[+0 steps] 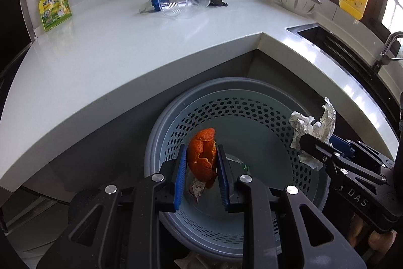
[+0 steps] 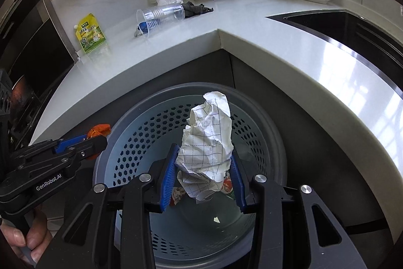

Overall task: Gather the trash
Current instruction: 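Carry the orange peel and crumpled paper over the basket with both tools, then open both tools to drop the peel and paper into the basket, then move both open tools up over the countertop toward the plastic cup, then grasp the clear plastic cup with the right tool while the left tool grasps the blue nozzle, then carry the cup and blue nozzle over the grey basket with both tools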

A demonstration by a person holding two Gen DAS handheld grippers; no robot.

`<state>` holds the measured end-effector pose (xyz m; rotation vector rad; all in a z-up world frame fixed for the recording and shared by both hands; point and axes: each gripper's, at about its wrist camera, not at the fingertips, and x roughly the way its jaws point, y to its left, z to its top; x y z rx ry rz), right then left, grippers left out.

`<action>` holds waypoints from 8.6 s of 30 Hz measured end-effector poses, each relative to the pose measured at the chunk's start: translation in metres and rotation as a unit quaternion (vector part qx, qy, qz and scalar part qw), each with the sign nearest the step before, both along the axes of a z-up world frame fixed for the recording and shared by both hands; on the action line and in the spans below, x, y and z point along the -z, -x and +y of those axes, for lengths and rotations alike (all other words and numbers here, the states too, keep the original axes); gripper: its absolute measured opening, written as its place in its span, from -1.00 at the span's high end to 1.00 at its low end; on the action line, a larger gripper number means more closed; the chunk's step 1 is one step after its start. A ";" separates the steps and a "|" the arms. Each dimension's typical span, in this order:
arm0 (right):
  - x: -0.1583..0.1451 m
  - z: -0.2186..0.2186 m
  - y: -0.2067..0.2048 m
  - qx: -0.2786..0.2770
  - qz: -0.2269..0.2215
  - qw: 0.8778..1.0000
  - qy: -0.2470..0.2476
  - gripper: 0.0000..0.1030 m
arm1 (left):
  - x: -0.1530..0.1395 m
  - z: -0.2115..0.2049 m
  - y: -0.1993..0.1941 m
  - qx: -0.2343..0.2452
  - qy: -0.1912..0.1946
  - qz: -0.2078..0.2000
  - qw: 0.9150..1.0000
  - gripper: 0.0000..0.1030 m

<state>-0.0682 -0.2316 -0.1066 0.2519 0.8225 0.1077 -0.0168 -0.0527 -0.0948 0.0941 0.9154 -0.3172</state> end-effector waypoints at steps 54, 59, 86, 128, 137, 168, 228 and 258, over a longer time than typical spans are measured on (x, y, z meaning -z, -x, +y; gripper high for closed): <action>0.012 -0.004 0.000 0.004 0.016 1.000 -0.009 -0.28 | 0.010 0.016 0.004 -0.025 0.006 0.019 0.999 -0.27; 0.005 -0.004 0.003 0.007 0.005 1.000 -0.007 -0.32 | 0.001 0.021 0.007 -0.031 0.010 0.007 0.999 -0.39; -0.037 0.002 -0.004 0.025 -0.024 0.999 0.010 -0.38 | -0.050 0.063 -0.010 -0.054 0.038 -0.059 0.996 -0.56; -0.070 0.047 -0.172 -0.013 -0.059 0.998 0.007 -0.39 | -0.070 0.094 -0.165 -0.086 0.029 -0.071 0.993 -0.60; -0.071 0.066 -0.208 -0.010 -0.067 0.998 0.005 -0.43 | -0.066 0.101 -0.184 -0.099 0.031 -0.072 0.992 -0.60; -0.051 0.052 -0.281 0.090 -0.024 0.995 0.040 0.41 | -0.063 0.084 -0.194 -0.098 0.031 -0.064 0.993 -0.60; -0.066 -0.030 -0.147 0.071 -0.072 0.992 -0.078 0.90 | -0.082 0.017 -0.173 -0.096 -0.027 -0.080 0.992 0.71; -0.037 -0.003 -0.010 0.033 -0.035 0.998 -0.040 0.90 | -0.047 0.017 -0.006 -0.047 -0.018 -0.067 0.996 0.71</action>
